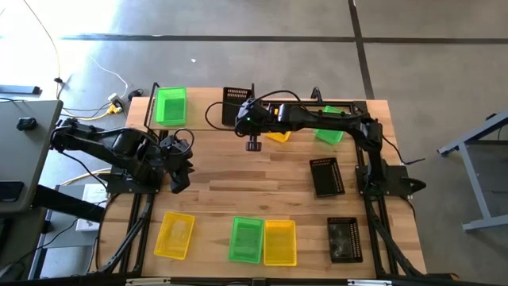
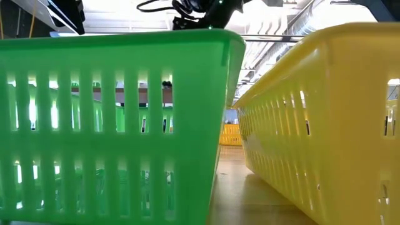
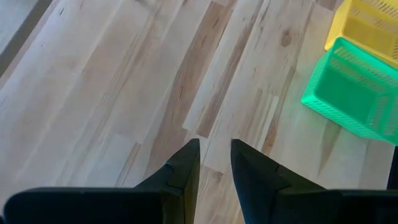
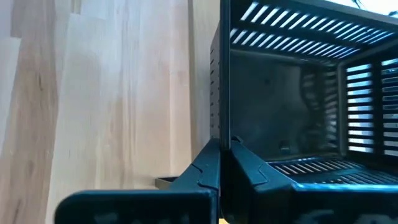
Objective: Stack baskets on shelf by color
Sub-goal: Put the top left black bin on the shelf
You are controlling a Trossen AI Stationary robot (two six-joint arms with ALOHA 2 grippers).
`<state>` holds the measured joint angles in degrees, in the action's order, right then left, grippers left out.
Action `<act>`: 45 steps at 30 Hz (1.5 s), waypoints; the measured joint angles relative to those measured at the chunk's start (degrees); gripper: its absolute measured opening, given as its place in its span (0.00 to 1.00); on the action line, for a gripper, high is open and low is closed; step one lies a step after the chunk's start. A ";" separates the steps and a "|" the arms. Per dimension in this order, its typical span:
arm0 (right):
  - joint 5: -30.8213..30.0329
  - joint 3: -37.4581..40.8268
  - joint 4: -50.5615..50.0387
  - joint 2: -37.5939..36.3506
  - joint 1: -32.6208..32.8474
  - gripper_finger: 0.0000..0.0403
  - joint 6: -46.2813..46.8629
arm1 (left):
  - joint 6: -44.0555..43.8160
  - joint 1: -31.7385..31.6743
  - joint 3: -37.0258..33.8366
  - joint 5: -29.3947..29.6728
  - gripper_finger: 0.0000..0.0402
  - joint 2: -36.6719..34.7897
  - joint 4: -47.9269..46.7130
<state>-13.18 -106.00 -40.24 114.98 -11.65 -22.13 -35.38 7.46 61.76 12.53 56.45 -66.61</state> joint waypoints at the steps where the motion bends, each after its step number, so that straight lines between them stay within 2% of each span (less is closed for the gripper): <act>1: 0.03 0.00 0.08 0.00 -0.01 0.00 0.02 | 0.00 0.00 0.00 -0.02 0.21 0.02 0.00; 21: -0.15 0.00 1.06 0.00 -0.01 0.00 1.09 | 0.02 0.00 0.00 0.02 0.21 0.02 0.00; 33: -0.32 0.00 1.14 -0.02 0.03 0.17 1.11 | 0.06 0.00 0.00 0.02 0.21 0.02 0.00; 45: -0.29 -0.06 2.24 -0.07 0.16 0.18 5.72 | 0.57 0.00 0.00 0.04 0.21 0.02 0.00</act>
<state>-13.47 -106.06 -38.00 114.91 -11.49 -16.41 -34.80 7.46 61.76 12.58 56.47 -66.61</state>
